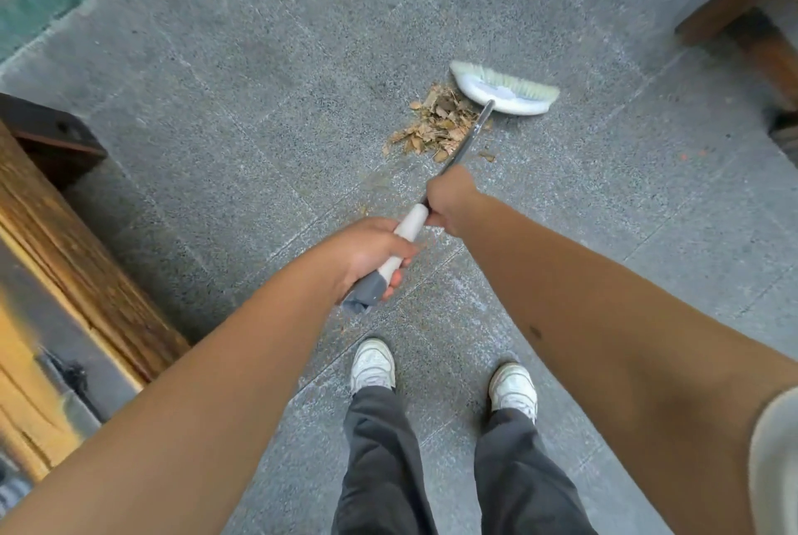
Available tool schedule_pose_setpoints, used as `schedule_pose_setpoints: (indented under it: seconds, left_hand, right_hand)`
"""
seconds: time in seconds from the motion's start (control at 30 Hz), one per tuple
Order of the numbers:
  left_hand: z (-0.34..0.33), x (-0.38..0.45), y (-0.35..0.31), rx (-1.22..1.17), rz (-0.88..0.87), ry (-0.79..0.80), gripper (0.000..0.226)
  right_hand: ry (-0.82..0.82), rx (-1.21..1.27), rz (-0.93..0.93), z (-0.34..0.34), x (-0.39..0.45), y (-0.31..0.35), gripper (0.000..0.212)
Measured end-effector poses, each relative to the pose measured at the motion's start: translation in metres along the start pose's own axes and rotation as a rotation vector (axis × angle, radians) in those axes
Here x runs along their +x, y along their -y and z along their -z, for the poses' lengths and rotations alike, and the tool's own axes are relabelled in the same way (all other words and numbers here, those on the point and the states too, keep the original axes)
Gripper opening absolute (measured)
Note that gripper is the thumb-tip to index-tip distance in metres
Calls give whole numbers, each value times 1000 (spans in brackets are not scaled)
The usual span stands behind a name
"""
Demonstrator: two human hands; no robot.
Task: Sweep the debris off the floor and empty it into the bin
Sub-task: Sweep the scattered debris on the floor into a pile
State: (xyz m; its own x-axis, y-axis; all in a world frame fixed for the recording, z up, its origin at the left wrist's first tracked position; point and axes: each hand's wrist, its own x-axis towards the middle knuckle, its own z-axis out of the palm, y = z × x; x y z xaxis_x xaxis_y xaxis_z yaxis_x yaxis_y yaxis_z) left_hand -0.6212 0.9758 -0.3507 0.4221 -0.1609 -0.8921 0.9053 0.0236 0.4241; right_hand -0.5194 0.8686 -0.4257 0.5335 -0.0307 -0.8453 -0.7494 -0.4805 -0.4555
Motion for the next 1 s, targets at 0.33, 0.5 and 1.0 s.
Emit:
schedule_pose_setpoints:
  seconds: [0.33, 0.5, 1.0]
  left_hand:
    - [-10, -83, 36, -159, -152, -120, 35]
    - [-50, -81, 38, -500, -246, -220, 21]
    - [-42, 65, 14, -772, 81, -433, 20]
  right_hand:
    - [-56, -170, 245, -27, -71, 5, 31]
    - [329, 121, 102, -31, -87, 19, 38]
    - [924, 149, -302, 87, -85, -38, 52]
